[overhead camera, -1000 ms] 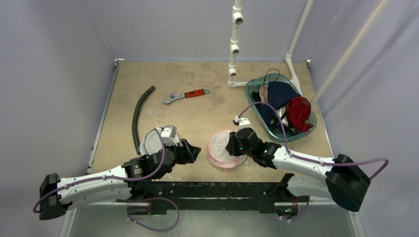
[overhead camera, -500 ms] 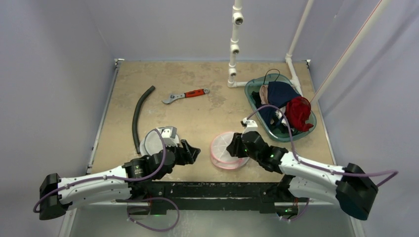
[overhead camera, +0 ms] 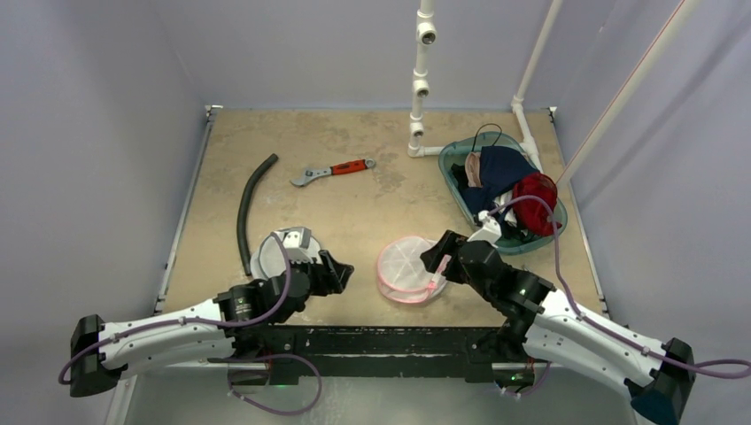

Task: Unzip the laundry bag and remove the bra
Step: Move the laundry bag to the center of the board.

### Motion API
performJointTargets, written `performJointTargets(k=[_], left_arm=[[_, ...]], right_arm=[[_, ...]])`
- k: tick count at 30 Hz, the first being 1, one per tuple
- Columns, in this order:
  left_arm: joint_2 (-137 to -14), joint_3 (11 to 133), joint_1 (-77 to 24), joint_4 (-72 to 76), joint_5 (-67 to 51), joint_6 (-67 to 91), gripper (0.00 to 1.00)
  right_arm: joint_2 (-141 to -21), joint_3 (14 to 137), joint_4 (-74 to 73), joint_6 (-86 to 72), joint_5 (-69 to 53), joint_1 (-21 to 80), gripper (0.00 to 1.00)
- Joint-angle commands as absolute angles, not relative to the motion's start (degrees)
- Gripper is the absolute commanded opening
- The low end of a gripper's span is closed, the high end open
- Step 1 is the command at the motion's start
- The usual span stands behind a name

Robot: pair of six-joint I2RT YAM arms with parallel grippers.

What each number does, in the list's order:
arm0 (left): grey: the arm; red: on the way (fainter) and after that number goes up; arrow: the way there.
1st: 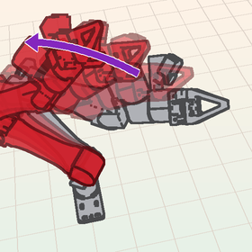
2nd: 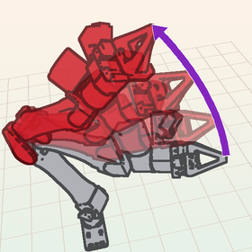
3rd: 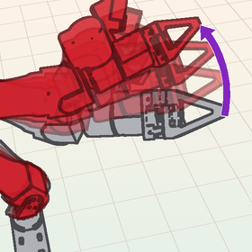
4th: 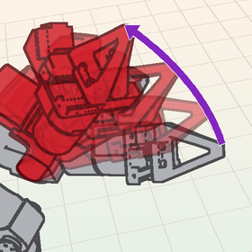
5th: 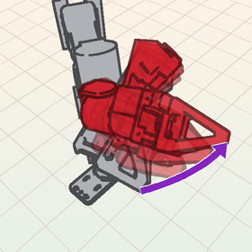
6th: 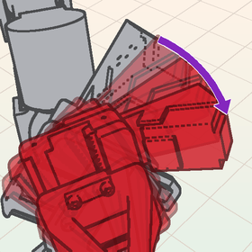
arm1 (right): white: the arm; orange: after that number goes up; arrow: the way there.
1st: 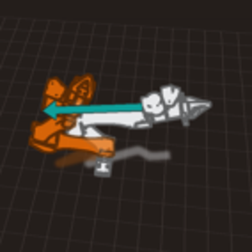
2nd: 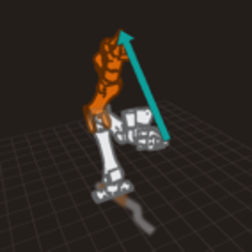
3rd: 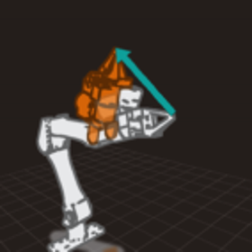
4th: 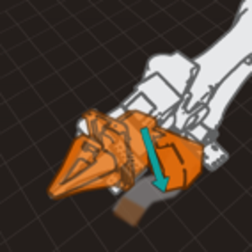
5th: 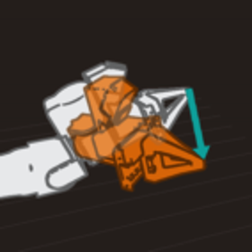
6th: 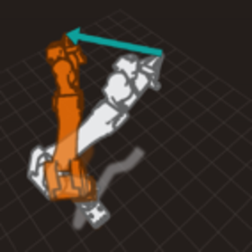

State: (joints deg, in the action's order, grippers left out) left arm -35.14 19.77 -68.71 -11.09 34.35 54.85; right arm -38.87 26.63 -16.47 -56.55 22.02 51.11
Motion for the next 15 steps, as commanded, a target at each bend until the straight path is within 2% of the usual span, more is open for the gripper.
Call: performJointTargets(k=[1, 6, 15], left_arm=[[-32.5, 23.2, -68.9, -17.3, 38.8, 54.4, 0.66], [-31.7, 27.7, -68.9, -26.4, 44.3, 55.5, 0.69], [-28.2, 30.4, -69.0, -29.5, 45.9, 54.0, 0.70]], right_arm=[[-39.0, 26.7, -22.4, -63.5, 27.2, 51.4, 0.83], [-39.1, 25.3, -24.4, -68.5, 27.4, 51.4, 0.89], [-50.3, 21.3, -9.3, -66.8, 21.8, 51.4, 0.90]])
